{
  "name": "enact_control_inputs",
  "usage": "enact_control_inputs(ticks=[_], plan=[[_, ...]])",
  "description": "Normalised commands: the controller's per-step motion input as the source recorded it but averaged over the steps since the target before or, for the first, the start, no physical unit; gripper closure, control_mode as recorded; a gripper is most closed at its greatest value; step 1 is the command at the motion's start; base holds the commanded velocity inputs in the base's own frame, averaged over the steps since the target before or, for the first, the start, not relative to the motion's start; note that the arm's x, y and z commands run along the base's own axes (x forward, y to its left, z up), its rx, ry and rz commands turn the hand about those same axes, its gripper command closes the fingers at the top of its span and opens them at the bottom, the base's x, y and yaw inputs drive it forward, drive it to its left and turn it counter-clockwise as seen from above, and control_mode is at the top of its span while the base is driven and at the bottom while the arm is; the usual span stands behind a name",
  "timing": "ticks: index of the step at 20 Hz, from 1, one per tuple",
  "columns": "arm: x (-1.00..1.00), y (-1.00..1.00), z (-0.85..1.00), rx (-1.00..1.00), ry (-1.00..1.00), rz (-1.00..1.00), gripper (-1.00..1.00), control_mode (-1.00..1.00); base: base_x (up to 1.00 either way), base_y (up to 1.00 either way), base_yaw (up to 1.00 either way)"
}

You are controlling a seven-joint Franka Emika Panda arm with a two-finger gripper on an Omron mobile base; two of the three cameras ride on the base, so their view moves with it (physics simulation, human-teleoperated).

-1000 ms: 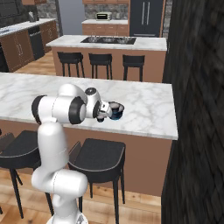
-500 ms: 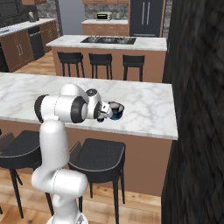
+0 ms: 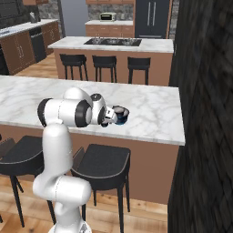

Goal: Stack the yogurt containers by placing the smaller containers on top of the larger containers.

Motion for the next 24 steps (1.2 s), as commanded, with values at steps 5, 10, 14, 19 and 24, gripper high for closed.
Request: enact_control_inputs(ticks=[5, 10, 14, 19, 24], plan=[[0.00, 0.00, -0.08, 0.00, 0.00, 0.00, -1.00, -1.00, 0.00, 0.00, 0.00], [0.03, 0.00, -0.04, 0.00, 0.00, 0.00, -1.00, -1.00, 0.00, 0.00, 0.00], [0.08, 0.00, -0.01, 0.00, -0.01, 0.00, -1.00, -1.00, 0.00, 0.00, 0.00], [0.09, 0.00, -0.03, 0.00, 0.00, 0.00, -1.00, -1.00, 0.00, 0.00, 0.00], [0.06, 0.00, -0.04, 0.00, 0.00, 0.00, -1.00, -1.00, 0.00, 0.00, 0.00]])
